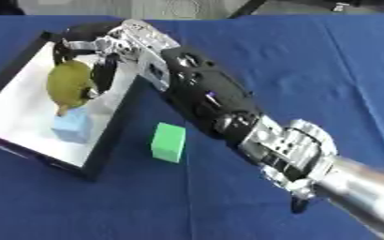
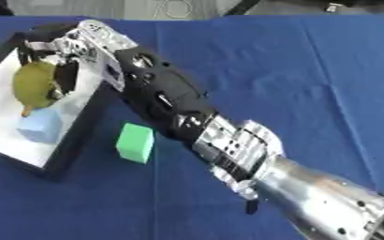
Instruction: Pick up objects on the table and place them in the box.
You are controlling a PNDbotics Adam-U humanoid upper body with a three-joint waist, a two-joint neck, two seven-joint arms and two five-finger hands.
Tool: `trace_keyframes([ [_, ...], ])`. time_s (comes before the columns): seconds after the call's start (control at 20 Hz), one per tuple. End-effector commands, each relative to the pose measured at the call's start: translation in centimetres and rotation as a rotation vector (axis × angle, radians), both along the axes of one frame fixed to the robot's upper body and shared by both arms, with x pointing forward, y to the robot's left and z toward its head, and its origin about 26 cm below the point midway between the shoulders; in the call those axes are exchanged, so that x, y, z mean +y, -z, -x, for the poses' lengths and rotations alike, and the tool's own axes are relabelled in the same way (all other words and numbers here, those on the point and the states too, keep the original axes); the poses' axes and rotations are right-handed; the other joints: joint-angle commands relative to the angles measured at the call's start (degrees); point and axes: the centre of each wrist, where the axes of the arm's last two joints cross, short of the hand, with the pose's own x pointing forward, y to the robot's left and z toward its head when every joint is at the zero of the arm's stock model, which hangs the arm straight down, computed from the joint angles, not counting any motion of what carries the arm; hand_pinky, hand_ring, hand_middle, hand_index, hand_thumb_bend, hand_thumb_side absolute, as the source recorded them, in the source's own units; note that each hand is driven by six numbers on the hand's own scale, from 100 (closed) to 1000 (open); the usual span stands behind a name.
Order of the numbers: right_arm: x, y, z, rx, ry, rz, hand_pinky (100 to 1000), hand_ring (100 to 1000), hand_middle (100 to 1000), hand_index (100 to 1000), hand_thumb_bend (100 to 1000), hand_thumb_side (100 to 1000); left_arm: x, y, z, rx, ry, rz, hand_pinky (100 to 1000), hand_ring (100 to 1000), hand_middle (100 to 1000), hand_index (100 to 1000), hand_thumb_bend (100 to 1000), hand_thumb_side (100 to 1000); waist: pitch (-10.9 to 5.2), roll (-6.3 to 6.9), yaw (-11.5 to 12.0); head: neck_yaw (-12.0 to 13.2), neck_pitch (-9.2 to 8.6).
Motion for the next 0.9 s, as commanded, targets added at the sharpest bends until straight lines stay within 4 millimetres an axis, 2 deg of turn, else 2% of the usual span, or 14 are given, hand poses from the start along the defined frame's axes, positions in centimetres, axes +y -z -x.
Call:
trace_keyframes([
  [0.05, -0.3, -2.1, 0.2, -0.045, -0.031, -0.034, 924, 893, 787, 870, 492, 337, 0.3, -1.1, 0.3, -0.022, -0.009, -0.028, 681, 791, 847, 870, 570, 580, -0.07, -0.09, -0.1, 0.5, -0.41],
  [0.15, -0.7, -3.2, 0.3, -0.062, -0.031, -0.070, 922, 890, 783, 866, 476, 324, 0.4, -0.9, 0.3, -0.019, -0.012, -0.027, 681, 791, 847, 870, 570, 580, -0.12, 0.00, -0.2, 0.7, -0.38],
  [0.25, -1.3, -5.2, 0.7, -0.100, -0.035, -0.125, 921, 883, 775, 864, 459, 296, 0.6, -0.8, 0.4, -0.014, -0.019, -0.025, 682, 791, 847, 870, 570, 580, -0.22, 0.07, -0.5, 1.0, -0.32],
  [0.45, -3.2, -10.5, 2.5, -0.202, -0.043, -0.222, 916, 875, 770, 860, 448, 261, 0.9, -0.6, 0.5, -0.003, -0.037, -0.028, 682, 791, 848, 870, 570, 581, -0.76, 0.06, -1.5, 1.9, 0.42],
  [0.65, -6.6, -15.1, 5.0, -0.254, -0.072, -0.274, 913, 871, 767, 858, 441, 262, 1.4, -0.2, 0.7, 0.011, -0.059, -0.037, 682, 791, 848, 870, 570, 581, -1.48, -0.21, -2.9, 3.5, 1.17],
  [0.9, -11.4, -17.7, 8.3, -0.280, -0.068, -0.301, 908, 868, 765, 856, 448, 263, 1.8, 0.0, 0.9, 0.020, -0.076, -0.044, 682, 791, 848, 870, 570, 581, -1.80, -0.34, -4.3, 5.6, 1.49],
])
